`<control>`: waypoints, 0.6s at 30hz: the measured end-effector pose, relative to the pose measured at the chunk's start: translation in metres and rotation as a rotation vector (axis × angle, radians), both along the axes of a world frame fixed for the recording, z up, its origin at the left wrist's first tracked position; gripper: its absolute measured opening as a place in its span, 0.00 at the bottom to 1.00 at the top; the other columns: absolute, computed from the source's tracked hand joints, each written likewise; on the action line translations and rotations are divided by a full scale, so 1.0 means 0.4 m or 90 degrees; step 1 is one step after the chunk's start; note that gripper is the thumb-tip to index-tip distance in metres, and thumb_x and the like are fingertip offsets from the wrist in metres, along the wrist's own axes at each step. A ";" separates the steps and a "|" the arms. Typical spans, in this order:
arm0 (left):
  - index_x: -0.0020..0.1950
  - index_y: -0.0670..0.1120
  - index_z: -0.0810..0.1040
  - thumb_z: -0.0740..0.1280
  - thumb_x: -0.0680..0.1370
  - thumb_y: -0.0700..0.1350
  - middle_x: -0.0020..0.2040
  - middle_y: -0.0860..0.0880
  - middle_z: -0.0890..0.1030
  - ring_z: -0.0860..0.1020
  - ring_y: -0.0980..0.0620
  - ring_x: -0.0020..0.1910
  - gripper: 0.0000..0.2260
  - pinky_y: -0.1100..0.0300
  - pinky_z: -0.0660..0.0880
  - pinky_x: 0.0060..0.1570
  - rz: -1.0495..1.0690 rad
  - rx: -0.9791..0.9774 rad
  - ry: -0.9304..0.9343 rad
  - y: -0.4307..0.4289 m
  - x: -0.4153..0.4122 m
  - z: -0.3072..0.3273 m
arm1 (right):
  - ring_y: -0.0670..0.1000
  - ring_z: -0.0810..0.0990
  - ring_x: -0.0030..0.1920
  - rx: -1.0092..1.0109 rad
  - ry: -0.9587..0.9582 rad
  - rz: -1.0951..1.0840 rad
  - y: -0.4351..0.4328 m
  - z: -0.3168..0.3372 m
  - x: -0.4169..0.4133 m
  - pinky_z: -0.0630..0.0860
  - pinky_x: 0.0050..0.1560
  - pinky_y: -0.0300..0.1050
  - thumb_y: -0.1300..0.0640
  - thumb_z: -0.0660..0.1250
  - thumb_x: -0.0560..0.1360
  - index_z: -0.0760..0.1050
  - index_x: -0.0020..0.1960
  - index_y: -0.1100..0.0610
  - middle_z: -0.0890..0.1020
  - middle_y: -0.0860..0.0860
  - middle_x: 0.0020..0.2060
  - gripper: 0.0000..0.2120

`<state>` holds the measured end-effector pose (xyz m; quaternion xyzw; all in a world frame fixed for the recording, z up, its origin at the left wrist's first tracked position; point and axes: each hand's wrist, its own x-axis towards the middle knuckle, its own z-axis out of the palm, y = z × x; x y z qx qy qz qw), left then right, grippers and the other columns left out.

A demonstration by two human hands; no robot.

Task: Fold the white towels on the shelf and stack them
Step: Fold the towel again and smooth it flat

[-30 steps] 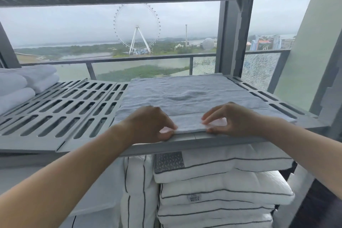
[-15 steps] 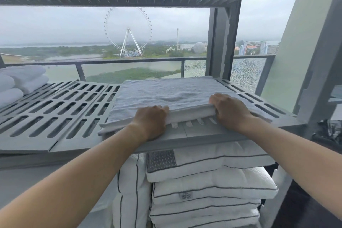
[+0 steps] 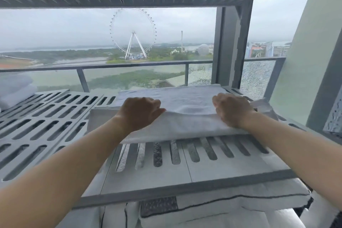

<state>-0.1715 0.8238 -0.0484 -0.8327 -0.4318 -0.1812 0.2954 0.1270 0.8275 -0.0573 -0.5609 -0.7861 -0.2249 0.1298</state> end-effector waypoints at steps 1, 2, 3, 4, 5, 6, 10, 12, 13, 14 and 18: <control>0.45 0.47 0.73 0.52 0.79 0.59 0.40 0.50 0.80 0.79 0.46 0.37 0.18 0.59 0.66 0.34 0.010 -0.012 0.002 0.025 0.000 -0.001 | 0.53 0.73 0.37 -0.037 -0.001 0.005 0.025 0.000 0.012 0.64 0.35 0.46 0.54 0.53 0.78 0.63 0.42 0.53 0.76 0.52 0.40 0.06; 0.44 0.47 0.73 0.52 0.79 0.60 0.40 0.50 0.80 0.79 0.46 0.38 0.19 0.58 0.67 0.34 0.018 -0.026 0.003 0.046 0.002 -0.004 | 0.52 0.72 0.34 -0.073 0.001 0.015 0.047 -0.002 0.022 0.63 0.34 0.46 0.51 0.51 0.78 0.63 0.42 0.52 0.77 0.51 0.38 0.09; 0.44 0.47 0.72 0.52 0.78 0.60 0.41 0.49 0.80 0.79 0.46 0.39 0.19 0.57 0.68 0.35 0.025 -0.046 0.006 0.063 0.004 -0.010 | 0.51 0.71 0.33 -0.101 0.009 0.035 0.065 -0.005 0.033 0.62 0.34 0.46 0.48 0.49 0.79 0.63 0.40 0.51 0.76 0.50 0.36 0.12; 0.43 0.47 0.72 0.52 0.78 0.60 0.41 0.49 0.80 0.79 0.46 0.40 0.19 0.57 0.69 0.36 0.023 -0.071 0.010 0.075 0.005 -0.021 | 0.50 0.71 0.31 -0.118 0.025 0.065 0.080 -0.012 0.042 0.62 0.34 0.46 0.45 0.48 0.78 0.63 0.37 0.50 0.76 0.50 0.34 0.15; 0.41 0.48 0.72 0.52 0.78 0.60 0.40 0.50 0.79 0.79 0.47 0.41 0.19 0.57 0.70 0.36 0.010 -0.097 0.011 0.083 0.004 -0.035 | 0.49 0.70 0.30 -0.126 0.040 0.099 0.091 -0.018 0.050 0.62 0.34 0.45 0.43 0.47 0.78 0.63 0.34 0.51 0.75 0.49 0.31 0.19; 0.40 0.48 0.72 0.52 0.78 0.61 0.40 0.50 0.78 0.78 0.48 0.40 0.19 0.56 0.71 0.37 -0.010 -0.124 0.011 0.087 0.001 -0.046 | 0.48 0.70 0.28 -0.131 0.051 0.128 0.099 -0.023 0.057 0.62 0.32 0.44 0.40 0.45 0.77 0.63 0.31 0.52 0.74 0.48 0.27 0.23; 0.35 0.50 0.68 0.55 0.73 0.65 0.32 0.53 0.74 0.75 0.50 0.34 0.20 0.58 0.69 0.34 -0.059 -0.219 -0.002 0.102 -0.019 -0.026 | 0.47 0.61 0.20 -0.132 0.041 0.190 0.138 -0.006 0.066 0.56 0.25 0.40 0.29 0.40 0.71 0.57 0.25 0.54 0.62 0.48 0.19 0.32; 0.33 0.51 0.65 0.52 0.71 0.67 0.29 0.53 0.72 0.74 0.48 0.32 0.20 0.59 0.64 0.33 -0.063 -0.193 0.006 0.118 -0.024 0.004 | 0.47 0.59 0.20 -0.113 0.034 0.215 0.172 0.024 0.064 0.57 0.24 0.38 0.28 0.40 0.70 0.57 0.25 0.54 0.61 0.48 0.19 0.32; 0.33 0.51 0.65 0.51 0.71 0.66 0.29 0.52 0.73 0.75 0.47 0.32 0.20 0.59 0.62 0.33 -0.055 -0.158 0.011 0.129 -0.026 0.019 | 0.46 0.59 0.20 -0.098 0.036 0.227 0.193 0.043 0.063 0.59 0.24 0.37 0.29 0.41 0.71 0.57 0.25 0.54 0.61 0.48 0.19 0.32; 0.32 0.50 0.66 0.50 0.72 0.66 0.29 0.50 0.76 0.76 0.46 0.33 0.21 0.59 0.61 0.33 -0.034 -0.118 0.024 0.141 -0.029 0.034 | 0.46 0.59 0.20 -0.083 0.037 0.233 0.214 0.059 0.061 0.60 0.23 0.37 0.29 0.41 0.72 0.57 0.25 0.54 0.61 0.47 0.19 0.31; 0.35 0.48 0.71 0.51 0.78 0.63 0.38 0.48 0.80 0.76 0.49 0.38 0.23 0.58 0.64 0.36 0.095 -0.172 0.088 0.181 -0.019 0.027 | 0.46 0.66 0.24 -0.087 0.016 0.207 0.285 0.040 0.042 0.59 0.27 0.41 0.31 0.42 0.72 0.60 0.27 0.54 0.67 0.48 0.22 0.30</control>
